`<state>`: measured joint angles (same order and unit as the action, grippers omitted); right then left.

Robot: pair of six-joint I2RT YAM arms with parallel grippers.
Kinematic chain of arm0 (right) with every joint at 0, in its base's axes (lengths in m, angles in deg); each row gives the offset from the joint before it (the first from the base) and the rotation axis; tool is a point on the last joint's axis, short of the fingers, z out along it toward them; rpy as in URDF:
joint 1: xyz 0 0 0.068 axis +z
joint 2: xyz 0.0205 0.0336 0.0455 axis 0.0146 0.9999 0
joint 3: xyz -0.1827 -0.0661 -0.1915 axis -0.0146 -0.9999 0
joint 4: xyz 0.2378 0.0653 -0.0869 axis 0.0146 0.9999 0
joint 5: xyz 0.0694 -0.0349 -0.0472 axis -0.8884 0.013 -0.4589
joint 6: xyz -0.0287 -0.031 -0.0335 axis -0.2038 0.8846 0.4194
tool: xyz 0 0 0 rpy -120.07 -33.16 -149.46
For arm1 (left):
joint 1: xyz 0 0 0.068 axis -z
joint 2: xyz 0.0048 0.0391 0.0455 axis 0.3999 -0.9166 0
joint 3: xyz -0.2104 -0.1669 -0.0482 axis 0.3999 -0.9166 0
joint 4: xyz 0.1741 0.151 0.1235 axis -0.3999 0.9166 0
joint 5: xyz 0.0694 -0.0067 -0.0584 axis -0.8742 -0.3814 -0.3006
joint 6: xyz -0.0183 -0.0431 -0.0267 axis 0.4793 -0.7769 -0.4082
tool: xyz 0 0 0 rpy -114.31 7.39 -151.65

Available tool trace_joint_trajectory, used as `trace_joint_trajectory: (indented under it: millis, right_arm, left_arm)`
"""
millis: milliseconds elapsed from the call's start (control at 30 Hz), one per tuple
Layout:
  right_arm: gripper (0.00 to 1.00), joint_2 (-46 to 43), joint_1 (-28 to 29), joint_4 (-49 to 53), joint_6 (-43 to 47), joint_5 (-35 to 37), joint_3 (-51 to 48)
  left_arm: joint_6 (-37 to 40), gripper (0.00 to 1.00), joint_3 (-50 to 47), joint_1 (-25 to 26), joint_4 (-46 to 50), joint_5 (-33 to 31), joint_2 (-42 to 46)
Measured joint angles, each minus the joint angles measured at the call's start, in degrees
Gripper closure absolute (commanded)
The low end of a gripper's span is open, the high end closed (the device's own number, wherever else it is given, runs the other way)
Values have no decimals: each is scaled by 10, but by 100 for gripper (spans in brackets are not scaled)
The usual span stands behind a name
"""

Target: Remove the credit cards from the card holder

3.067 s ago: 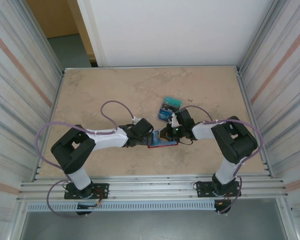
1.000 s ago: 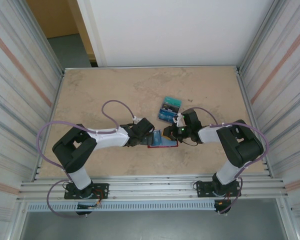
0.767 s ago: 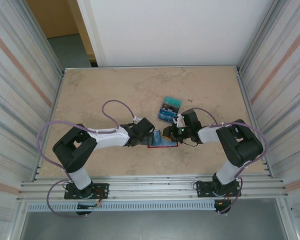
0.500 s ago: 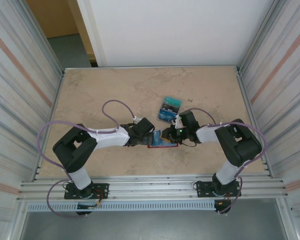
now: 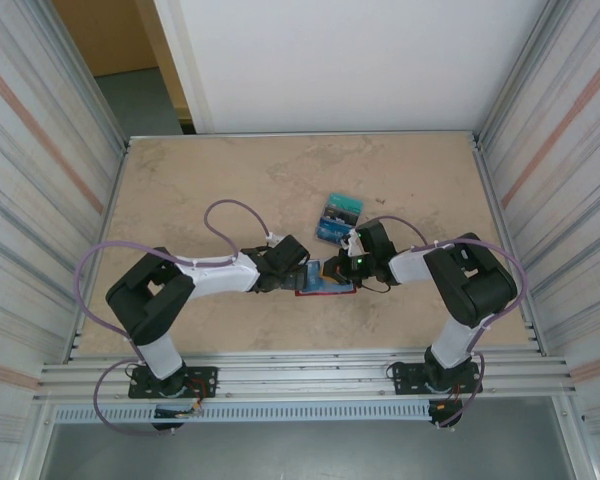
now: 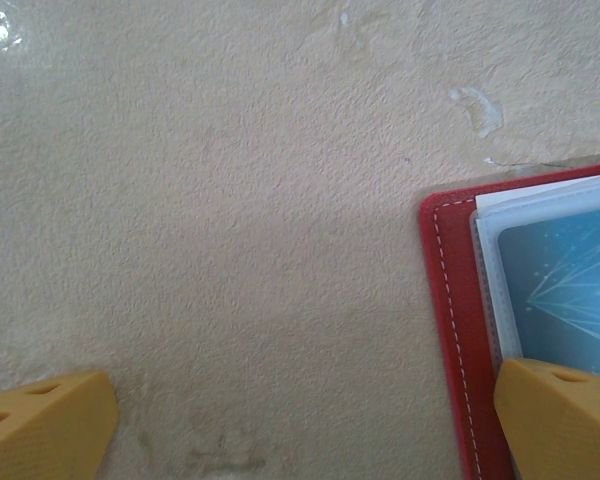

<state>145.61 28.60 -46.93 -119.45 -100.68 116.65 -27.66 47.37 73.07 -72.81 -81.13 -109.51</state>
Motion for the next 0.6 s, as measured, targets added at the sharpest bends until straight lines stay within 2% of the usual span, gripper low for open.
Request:
trace_joint_trajectory:
  millis: [600]
  right_arm:
    - [95,-9,-20,15,17,-2,-1]
  left_arm:
    - [0,1,0,0,0,0,0]
